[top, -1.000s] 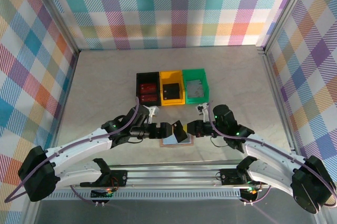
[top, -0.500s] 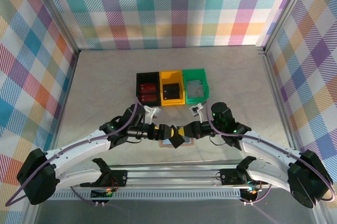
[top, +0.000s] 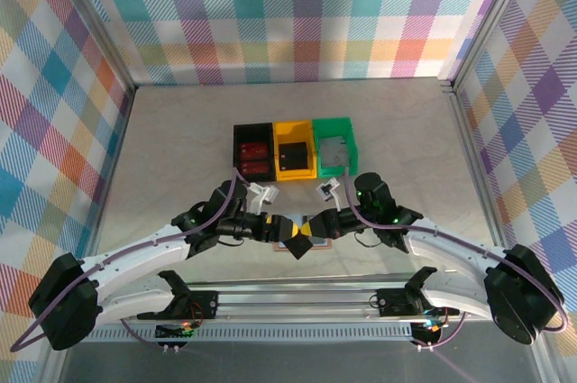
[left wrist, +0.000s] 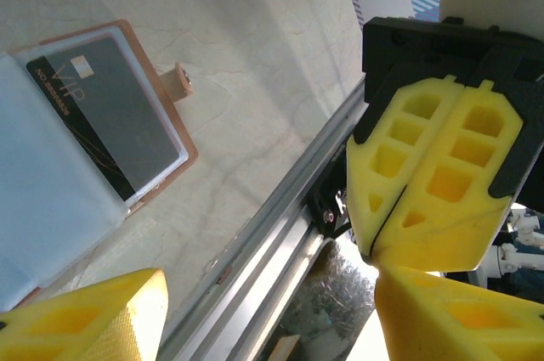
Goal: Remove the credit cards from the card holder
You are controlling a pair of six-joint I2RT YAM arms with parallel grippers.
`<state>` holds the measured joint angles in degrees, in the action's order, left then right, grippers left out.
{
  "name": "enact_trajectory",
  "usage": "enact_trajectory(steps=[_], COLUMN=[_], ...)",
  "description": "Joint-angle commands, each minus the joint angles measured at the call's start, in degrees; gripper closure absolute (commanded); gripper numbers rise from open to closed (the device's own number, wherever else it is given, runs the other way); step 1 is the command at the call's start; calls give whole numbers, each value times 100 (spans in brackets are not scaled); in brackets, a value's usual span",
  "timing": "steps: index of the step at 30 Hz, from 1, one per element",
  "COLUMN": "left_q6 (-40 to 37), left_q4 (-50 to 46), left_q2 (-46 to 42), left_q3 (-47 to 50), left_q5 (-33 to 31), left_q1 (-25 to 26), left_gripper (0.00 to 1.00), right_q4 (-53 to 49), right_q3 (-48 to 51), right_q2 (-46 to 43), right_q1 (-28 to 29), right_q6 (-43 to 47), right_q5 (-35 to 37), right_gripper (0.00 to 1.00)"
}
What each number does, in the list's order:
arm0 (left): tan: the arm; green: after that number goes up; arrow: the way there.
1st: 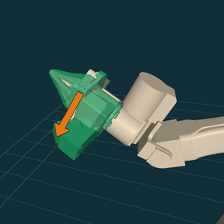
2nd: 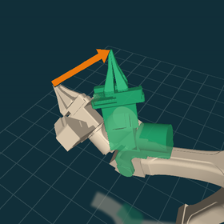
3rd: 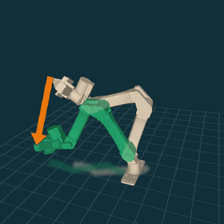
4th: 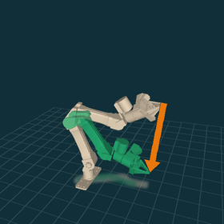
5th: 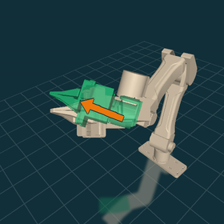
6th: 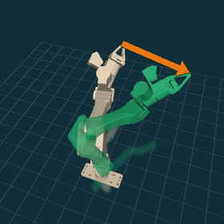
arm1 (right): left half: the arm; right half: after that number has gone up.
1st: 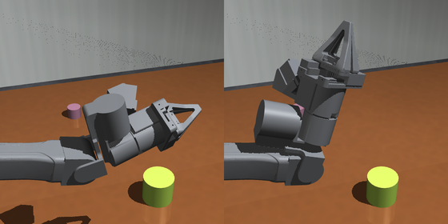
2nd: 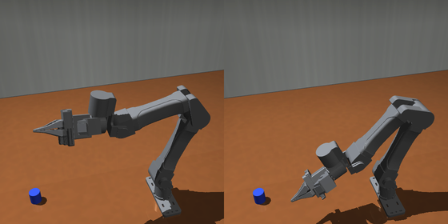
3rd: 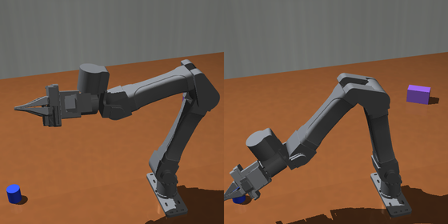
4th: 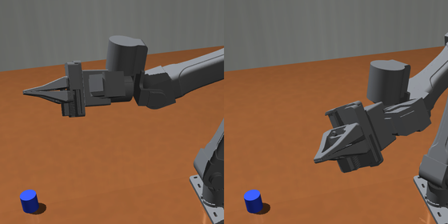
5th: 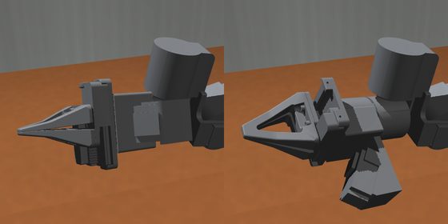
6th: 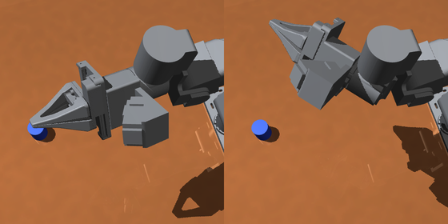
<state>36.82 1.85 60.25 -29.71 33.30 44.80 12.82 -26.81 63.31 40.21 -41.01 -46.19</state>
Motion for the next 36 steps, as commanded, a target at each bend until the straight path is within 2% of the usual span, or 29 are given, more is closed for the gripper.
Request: enact_trajectory(steps=[1, 5, 12, 16, 22, 24, 26, 28, 32, 34, 36], left_q6=[70, 87, 150, 174, 167, 171, 173, 189, 153, 92, 48], left_q4=[285, 294, 376, 369, 299, 283, 240, 215, -42, -354, -674], left_q2=[-125, -201, -291, -337, -443, -470, -475, -461, -486, -535, -557], left_q3=[81, 117, 130, 157, 167, 176, 159, 135, -4, -170, -399], left_q5=[251, 258, 304, 353, 311, 302, 283, 252, -189, -639, -1189], left_q1=[-58, -52, -56, -64, -59, -62, -62, -62, -65, -62, -64], left_gripper=[37, 42, 61, 65, 79, 86, 99, 100, 100, 100, 100], right_q4=[243, 281, 369, 362, 340, 336, 337, 291, -455, -1088, -1647], right_q3=[-123, -123, -97, -97, -88, -88, -88, -92, -282, -441, -572], right_q2=[63, 128, 251, 243, 279, 297, 288, 251, -55, -361, -693], right_q1=[48, 49, 48, 44, 44, 45, 48, 48, 48, 36, -13], right_q6=[207, 222, 227, 245, 279, 280, 280, 306, 698, 956, 1149], right_q5=[-255, -315, -406, -389, -360, -355, -332, -285, 132, 687, 1350], right_gripper=[100, 100, 100, 100, 100, 100, 100, 100, 100, 100, 89])
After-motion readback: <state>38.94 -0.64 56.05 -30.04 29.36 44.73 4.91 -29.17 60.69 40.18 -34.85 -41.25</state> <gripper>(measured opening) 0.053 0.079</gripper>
